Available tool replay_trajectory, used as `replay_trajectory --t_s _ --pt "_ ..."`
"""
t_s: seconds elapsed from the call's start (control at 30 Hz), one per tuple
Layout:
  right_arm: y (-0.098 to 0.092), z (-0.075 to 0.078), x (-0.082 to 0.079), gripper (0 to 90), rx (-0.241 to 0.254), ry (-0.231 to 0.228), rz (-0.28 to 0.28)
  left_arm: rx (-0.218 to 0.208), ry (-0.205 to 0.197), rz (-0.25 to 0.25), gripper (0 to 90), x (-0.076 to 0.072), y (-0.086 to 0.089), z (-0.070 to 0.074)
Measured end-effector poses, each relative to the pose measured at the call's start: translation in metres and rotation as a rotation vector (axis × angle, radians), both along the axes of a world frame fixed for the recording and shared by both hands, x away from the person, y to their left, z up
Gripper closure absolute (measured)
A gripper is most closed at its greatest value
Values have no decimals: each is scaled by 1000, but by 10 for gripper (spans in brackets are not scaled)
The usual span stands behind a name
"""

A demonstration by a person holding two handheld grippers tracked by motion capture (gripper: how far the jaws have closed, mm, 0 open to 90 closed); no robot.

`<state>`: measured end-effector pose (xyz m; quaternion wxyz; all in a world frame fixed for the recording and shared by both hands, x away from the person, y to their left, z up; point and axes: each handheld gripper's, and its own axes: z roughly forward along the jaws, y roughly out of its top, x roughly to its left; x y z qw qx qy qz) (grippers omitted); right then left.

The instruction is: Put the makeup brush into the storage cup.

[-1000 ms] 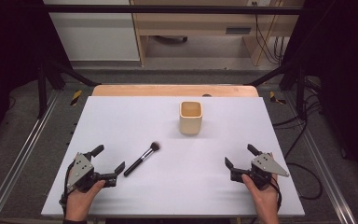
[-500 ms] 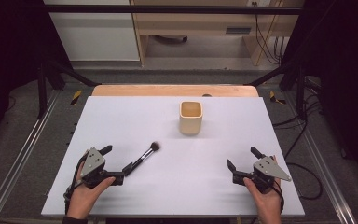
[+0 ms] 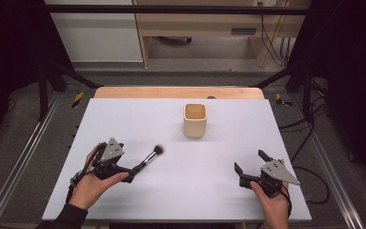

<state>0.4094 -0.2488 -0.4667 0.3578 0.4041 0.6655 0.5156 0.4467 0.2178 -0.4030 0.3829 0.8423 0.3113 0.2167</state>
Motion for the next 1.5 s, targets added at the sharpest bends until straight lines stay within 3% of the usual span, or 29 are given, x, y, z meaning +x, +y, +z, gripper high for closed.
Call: replay_trajectory --t_s 0.07,0.1,0.33,0.57,0.83,1.0,1.5 --pt "0 0 0 36 4 1 -2 1 15 -4 34 2 -3 1" --pt "-1 1 0 35 6 0 -2 30 33 -15 35 5 -7 2" --pt "-1 0 0 36 11 2 -4 90 97 -30 40 16 -17 3" --pt "-2 0 -1 38 13 1 -5 105 125 -23 41 24 -21 3" --pt "-1 0 0 39 16 4 -2 140 166 -5 63 38 -25 -8" --pt "-1 -1 0 39 7 7 -2 151 186 -5 88 40 -28 -13" --pt "-1 -2 -1 42 1 9 3 230 288 -29 366 40 -35 -31"
